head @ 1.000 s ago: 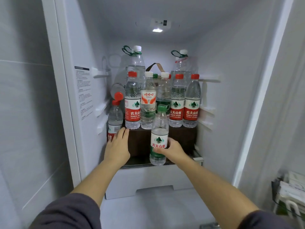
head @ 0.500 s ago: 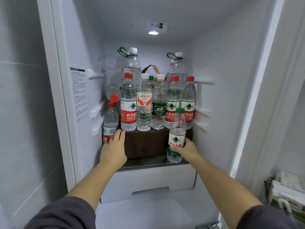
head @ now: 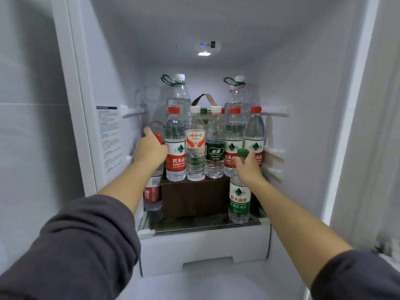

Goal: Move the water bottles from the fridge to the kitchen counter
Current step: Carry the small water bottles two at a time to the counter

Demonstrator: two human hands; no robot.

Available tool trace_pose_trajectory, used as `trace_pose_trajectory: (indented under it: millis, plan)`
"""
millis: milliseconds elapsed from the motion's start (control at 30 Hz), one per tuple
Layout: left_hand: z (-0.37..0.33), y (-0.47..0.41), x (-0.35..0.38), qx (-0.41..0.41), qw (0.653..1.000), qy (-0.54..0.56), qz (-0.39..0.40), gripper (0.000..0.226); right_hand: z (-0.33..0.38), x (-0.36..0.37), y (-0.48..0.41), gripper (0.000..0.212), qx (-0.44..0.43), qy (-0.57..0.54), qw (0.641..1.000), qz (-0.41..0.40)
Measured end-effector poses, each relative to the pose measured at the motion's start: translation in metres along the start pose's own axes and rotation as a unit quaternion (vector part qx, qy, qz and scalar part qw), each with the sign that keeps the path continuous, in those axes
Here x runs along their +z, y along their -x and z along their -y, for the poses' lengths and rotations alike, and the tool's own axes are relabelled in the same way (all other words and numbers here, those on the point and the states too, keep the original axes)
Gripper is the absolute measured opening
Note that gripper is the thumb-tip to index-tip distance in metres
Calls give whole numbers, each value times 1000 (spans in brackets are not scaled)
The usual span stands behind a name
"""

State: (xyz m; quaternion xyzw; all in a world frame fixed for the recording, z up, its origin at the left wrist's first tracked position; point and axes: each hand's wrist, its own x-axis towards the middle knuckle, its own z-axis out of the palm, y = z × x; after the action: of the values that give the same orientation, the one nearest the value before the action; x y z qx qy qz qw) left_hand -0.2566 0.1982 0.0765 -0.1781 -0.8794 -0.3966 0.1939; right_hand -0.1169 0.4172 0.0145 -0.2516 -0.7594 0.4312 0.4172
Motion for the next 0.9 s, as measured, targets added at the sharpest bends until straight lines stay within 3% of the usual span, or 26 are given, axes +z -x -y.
trace_pose_trajectory:
  millis: [133, 267, 500, 700, 900]
  plan:
    - [-6, -20, 5, 77, 982, -172, 34, 68, -5, 1, -3, 34, -7, -8, 1000, 3]
    - [-9, -36, 6, 135, 945, -298, -27, 38, -10, 4, -4, 33, -29, -2, 1000, -1]
    - [-12, -25, -23, 215, 877, -427, -35, 40, -11, 2, -3, 34, -49, 0, 999, -9]
    - [-31, 9, -81, 261, 857, -439, -68, 33, -5, 4, 0, 30, -29, 13, 999, -7]
    - [-71, 42, -135, 282, 908, -292, -106, 26, 0, 2, 5, 29, -17, 4, 1000, -8]
